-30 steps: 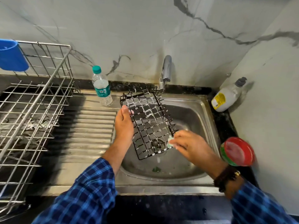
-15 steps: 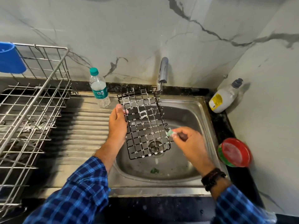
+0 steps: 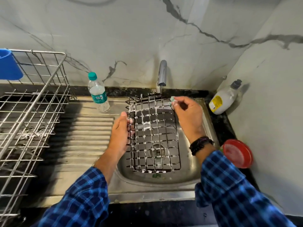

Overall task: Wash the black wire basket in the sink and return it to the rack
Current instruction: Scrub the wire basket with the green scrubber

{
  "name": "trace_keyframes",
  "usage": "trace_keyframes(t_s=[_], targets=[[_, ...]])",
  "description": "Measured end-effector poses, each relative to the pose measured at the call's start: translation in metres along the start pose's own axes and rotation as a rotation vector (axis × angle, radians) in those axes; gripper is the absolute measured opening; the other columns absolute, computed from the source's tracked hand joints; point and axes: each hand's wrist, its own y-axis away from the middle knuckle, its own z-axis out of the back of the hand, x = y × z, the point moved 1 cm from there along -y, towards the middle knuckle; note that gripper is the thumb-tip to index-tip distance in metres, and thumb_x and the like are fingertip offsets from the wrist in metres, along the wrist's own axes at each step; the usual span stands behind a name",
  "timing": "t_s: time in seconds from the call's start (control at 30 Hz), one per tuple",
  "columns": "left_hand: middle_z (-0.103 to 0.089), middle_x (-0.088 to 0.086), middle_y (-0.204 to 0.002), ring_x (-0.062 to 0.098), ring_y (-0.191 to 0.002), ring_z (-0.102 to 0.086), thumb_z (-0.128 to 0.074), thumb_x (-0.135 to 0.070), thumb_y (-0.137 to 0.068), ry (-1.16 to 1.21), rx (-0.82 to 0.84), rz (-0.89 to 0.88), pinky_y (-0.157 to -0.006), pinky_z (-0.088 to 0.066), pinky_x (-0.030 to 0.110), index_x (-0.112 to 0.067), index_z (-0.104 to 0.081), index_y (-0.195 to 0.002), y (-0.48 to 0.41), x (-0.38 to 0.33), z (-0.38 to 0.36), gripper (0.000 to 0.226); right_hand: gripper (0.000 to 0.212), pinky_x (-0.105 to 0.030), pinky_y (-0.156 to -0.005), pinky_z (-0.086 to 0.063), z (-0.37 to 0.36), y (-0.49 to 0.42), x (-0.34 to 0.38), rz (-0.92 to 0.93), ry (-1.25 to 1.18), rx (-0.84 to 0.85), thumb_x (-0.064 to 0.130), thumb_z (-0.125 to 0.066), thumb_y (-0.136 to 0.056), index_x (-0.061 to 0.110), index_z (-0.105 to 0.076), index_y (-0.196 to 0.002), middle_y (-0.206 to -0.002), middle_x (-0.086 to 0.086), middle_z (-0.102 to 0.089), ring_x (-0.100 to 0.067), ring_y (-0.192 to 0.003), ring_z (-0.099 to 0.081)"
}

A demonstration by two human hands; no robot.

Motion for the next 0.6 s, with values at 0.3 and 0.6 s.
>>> trace_keyframes(t_s=[0.3, 0.6], targets=[[-0.066, 0.003, -0.085, 0.016, -0.074, -0.062, -0.037, -0.053, -0.103, 0.03, -0.143, 0.084, -0.067, -0.052, 0.034, -0.022, -0.065, -0.101, 0.007, 0.001, 0.002, 0.041, 0.018, -0.013, -0.08, -0.055, 0.024, 0.061, -0.01, 0.167, 0.272, 0.238, 0.013, -0.069, -0.093, 0.02, -0.077, -0.107, -0.103, 0.014, -0.07, 0.004, -0.093, -0.066], [-0.063, 0.003, -0.089, 0.014, -0.068, -0.054, -0.036, -0.058, -0.102, 0.018, -0.205, 0.112, -0.059, -0.047, 0.031, -0.017, -0.062, -0.125, 0.0, 0.01, 0.006, 0.053, 0.025, -0.015, -0.077, -0.055, 0.063, 0.111, -0.039, 0.107, 0.172, 0.345, -0.002, -0.075, -0.084, 0.018, -0.08, -0.098, -0.098, 0.01, -0.075, -0.006, -0.088, -0.07]])
